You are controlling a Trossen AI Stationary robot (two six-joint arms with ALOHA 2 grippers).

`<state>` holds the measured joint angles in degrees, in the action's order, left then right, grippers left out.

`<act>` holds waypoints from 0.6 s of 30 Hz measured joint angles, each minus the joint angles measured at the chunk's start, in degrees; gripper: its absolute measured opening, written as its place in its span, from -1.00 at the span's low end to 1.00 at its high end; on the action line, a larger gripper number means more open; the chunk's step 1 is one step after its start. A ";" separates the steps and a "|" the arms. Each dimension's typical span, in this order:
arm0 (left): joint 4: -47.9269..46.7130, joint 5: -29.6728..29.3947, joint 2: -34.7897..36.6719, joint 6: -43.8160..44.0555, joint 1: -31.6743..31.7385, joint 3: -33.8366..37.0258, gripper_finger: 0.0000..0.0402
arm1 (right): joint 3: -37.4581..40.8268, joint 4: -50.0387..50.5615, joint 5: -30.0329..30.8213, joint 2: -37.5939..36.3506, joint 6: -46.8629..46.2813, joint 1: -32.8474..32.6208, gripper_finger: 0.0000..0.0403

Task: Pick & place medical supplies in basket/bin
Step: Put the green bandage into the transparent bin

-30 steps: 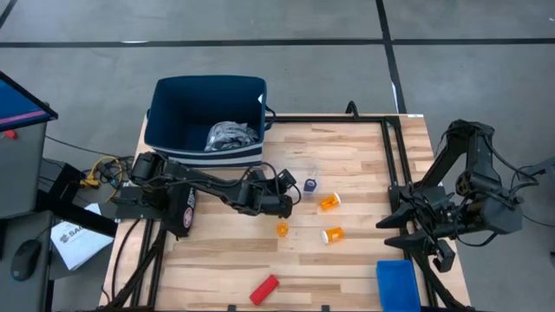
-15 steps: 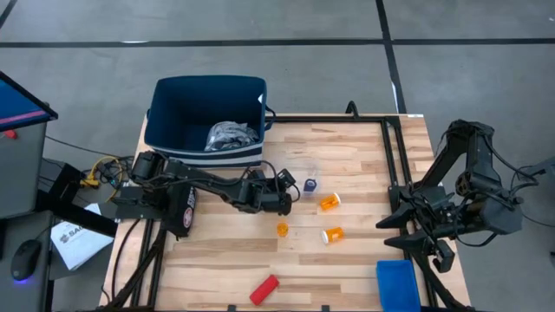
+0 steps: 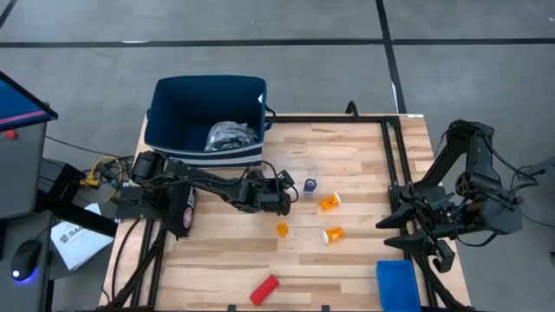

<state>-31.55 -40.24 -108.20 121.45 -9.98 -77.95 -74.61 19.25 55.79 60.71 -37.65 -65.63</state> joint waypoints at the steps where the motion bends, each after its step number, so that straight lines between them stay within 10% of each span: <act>1: 0.00 0.29 0.00 -0.02 0.00 0.00 -1.00 | 0.00 0.00 0.00 0.00 0.01 0.00 0.02; 18: -0.09 3.16 0.02 -0.79 0.64 0.00 -0.97 | 0.00 0.00 0.00 0.02 -0.31 0.00 0.02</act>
<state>-31.64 -37.08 -108.18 120.66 -9.34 -77.95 -74.61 19.25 55.79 60.73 -37.95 -65.63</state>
